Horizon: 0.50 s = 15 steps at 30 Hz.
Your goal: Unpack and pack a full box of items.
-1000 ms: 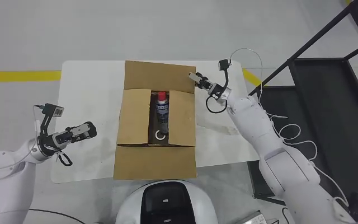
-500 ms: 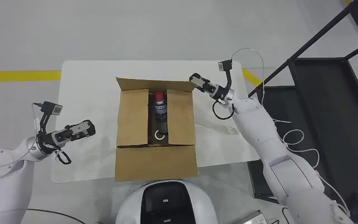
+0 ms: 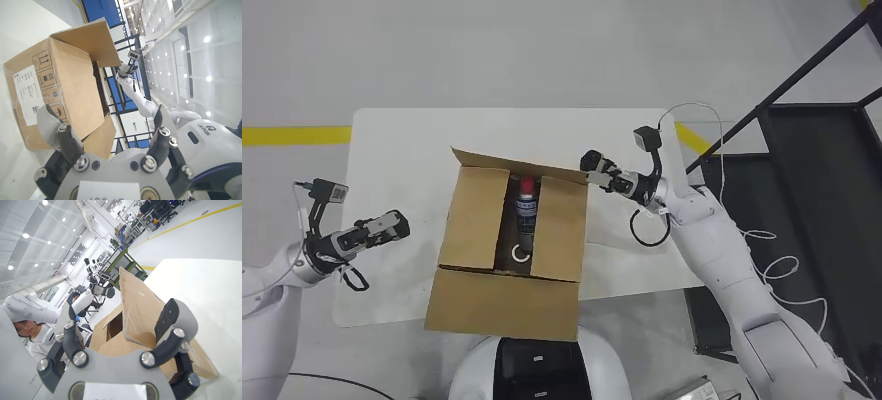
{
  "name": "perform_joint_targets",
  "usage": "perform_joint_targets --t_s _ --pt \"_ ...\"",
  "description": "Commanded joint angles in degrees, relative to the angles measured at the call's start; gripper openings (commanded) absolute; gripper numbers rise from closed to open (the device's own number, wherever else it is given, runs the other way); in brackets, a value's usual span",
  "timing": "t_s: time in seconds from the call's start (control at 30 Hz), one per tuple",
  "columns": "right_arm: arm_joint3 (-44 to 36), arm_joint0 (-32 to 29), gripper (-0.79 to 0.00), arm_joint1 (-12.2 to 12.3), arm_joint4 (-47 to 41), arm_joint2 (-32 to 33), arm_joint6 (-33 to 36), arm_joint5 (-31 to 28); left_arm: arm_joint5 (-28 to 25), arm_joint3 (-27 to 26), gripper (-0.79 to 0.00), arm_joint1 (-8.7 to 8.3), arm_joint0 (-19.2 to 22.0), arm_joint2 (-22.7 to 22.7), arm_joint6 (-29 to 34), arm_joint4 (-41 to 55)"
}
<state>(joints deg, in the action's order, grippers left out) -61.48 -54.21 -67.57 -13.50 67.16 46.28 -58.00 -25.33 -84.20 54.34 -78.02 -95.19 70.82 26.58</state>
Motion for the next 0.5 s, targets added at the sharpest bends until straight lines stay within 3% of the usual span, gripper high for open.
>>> perform_joint_targets --t_s 0.0,0.13,0.47 --pt "-1.8 -0.6 0.000 0.3 -0.8 1.1 0.0 0.0 0.1 0.0 0.000 -0.01 0.1 0.2 -0.8 -0.3" --pt "-4.7 -1.5 0.000 0.6 -1.8 2.3 0.0 0.0 0.4 0.0 0.000 -0.01 0.2 0.9 -1.8 -0.7" --pt "-9.7 -3.4 0.000 1.9 -1.8 -2.5 0.0 0.0 0.3 0.4 0.000 -0.20 0.0 1.1 -2.7 -0.7"
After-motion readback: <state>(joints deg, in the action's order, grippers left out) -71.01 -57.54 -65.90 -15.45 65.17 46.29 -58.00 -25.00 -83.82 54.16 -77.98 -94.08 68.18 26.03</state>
